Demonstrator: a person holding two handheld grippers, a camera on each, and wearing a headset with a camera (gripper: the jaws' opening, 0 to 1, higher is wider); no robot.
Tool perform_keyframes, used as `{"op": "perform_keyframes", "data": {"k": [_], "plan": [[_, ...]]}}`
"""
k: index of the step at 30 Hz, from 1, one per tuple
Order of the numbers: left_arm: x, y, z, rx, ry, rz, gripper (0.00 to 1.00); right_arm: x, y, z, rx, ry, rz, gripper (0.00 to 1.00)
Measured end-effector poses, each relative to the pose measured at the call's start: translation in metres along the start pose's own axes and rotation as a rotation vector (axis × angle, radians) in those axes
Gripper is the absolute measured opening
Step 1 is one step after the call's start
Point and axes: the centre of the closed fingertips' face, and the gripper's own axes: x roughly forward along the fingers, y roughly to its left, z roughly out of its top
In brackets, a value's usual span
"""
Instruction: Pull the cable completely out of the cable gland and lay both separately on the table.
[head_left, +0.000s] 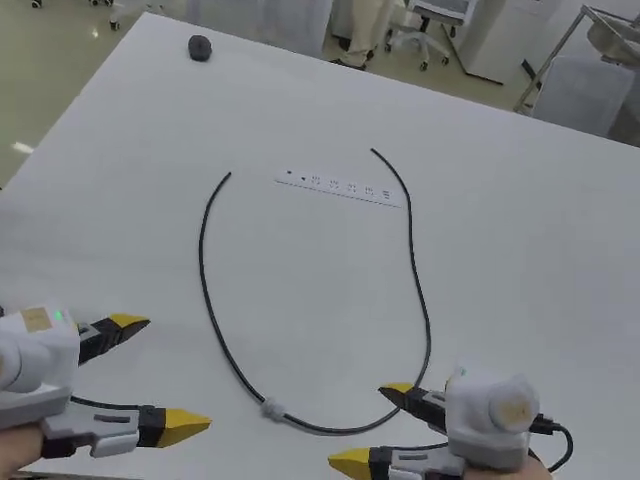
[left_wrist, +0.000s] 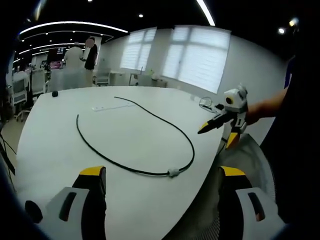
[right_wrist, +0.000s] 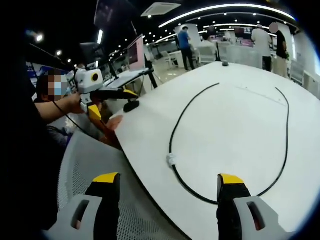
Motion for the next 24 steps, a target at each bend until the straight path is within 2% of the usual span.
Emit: {"op": "perform_keyframes", "data": {"k": [3, 7, 15, 18, 24], "plan": [[0.003, -0.006, -0.010, 0.028, 0.044, -0.017, 0.93, 0.003, -0.002, -0.001, 0.018, 0.013, 0.001, 0.73], [0.003, -0.008, -0.009, 0.020, 0.038, -0.022, 0.93, 0.011, 0.000, 0.002, -0.010, 0.028, 0.012, 0.70], [0.006, -0.010, -0.024, -0.005, 0.059, -0.018, 0.92, 0.033, -0.003, 0.003, -0.056, 0.103, 0.025, 0.62], [0.007, -0.008, -0.027, -0.031, 0.059, -0.014, 0.92, 0.039, -0.006, 0.003, -0.070, 0.128, 0.029, 0.53], [0.007, -0.008, -0.032, -0.039, 0.060, -0.017, 0.92, 0.057, -0.006, 0.011, -0.089, 0.161, 0.050, 0.49]]}}
